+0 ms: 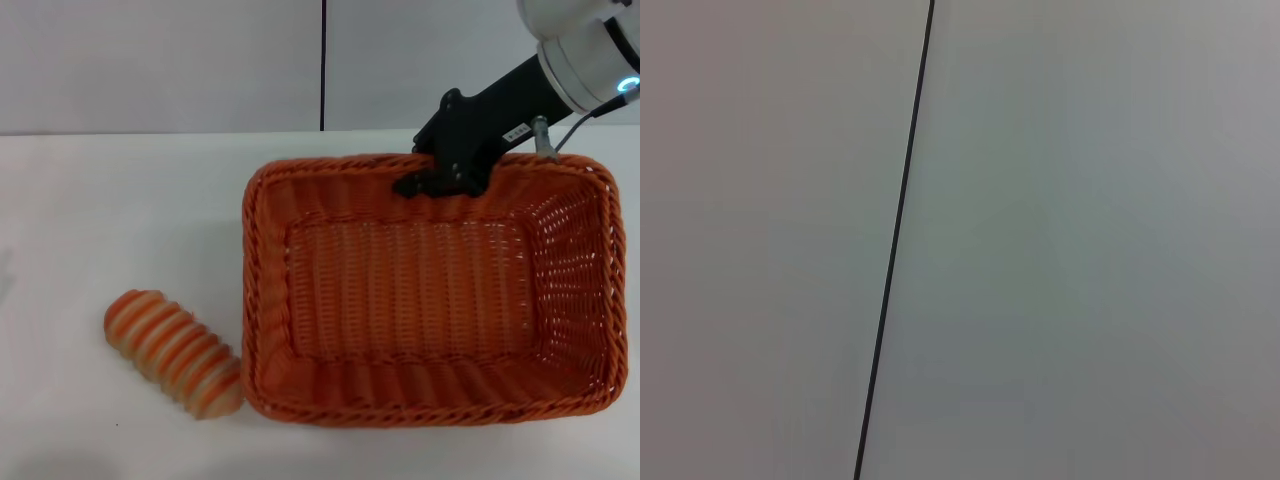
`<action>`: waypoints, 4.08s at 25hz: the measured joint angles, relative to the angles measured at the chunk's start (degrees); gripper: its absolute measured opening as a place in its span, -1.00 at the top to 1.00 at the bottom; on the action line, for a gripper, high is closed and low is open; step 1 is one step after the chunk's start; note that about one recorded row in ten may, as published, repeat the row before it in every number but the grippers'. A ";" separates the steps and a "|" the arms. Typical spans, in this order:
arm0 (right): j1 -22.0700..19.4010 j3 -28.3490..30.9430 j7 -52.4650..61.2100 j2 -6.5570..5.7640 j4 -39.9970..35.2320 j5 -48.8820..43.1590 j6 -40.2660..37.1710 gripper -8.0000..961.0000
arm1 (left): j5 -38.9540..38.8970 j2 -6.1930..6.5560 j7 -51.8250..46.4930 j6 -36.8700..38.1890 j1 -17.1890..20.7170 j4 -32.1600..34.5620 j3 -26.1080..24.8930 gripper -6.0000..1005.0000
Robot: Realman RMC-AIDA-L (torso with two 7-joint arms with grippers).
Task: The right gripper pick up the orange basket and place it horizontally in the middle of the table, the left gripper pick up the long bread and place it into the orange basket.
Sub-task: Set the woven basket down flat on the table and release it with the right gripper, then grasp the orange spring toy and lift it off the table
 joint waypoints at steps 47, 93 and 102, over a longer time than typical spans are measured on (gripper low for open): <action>-26.09 -15.46 3.44 4.34 -42.62 12.95 10.05 0.20 | 0.38 0.07 -1.15 -1.98 -3.62 -0.04 0.18 -0.42; -49.55 35.99 -12.92 2.82 4.66 68.28 -17.46 0.20 | 88.06 2.89 -79.74 -6.99 -20.75 55.13 1.28 -0.38; -50.39 41.64 -10.90 2.30 6.54 68.34 -17.38 0.20 | 93.79 0.49 -80.46 -6.07 -22.93 51.67 1.40 -0.37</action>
